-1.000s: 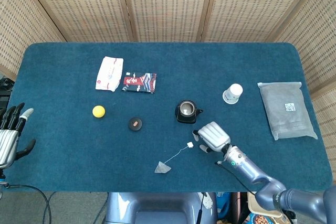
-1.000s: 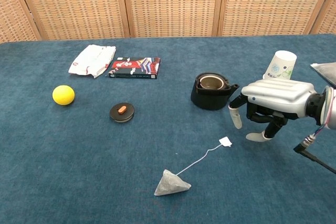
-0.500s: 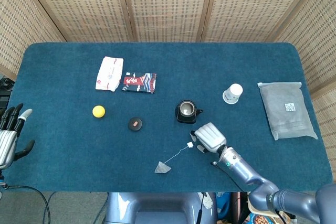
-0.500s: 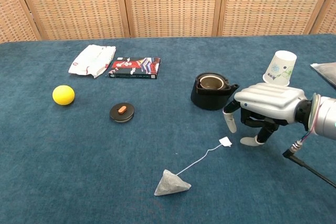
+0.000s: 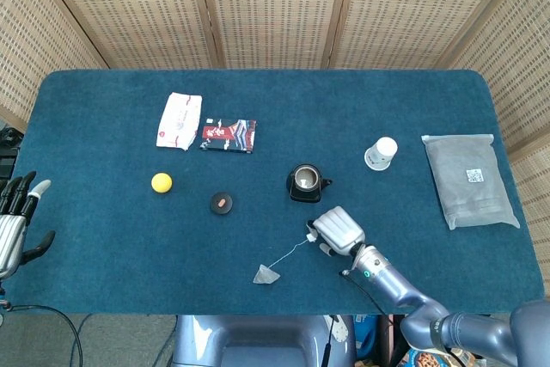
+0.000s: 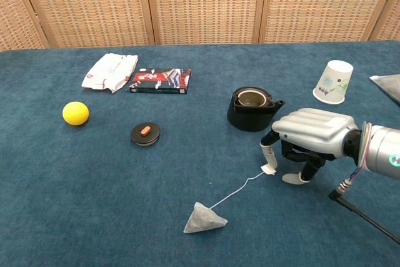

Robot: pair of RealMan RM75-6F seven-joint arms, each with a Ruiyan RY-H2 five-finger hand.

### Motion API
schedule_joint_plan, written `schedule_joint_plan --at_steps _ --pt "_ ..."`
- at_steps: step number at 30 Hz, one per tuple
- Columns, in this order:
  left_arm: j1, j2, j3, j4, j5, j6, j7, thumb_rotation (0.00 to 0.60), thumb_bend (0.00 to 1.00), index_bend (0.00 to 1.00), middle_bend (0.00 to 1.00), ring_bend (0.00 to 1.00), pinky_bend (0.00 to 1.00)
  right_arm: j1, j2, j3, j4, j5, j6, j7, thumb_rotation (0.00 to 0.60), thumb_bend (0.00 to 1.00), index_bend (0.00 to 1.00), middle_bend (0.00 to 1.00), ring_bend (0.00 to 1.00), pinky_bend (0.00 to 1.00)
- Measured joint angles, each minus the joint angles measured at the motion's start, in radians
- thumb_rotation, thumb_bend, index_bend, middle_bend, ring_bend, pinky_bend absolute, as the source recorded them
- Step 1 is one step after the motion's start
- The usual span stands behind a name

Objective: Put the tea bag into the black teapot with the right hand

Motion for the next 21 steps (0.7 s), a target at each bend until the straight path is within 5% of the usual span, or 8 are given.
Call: schedule_joint_plan --at_steps 21 --pt "0.006 -0.014 0.003 0.042 -0.006 -0.002 -0.046 0.600 0.34 0.10 0.02 0.00 0.00 0.021 -0.032 0.024 0.003 0.084 -0.019 -0.088 0.600 0.46 0.55 1.00 0.94 0.95"
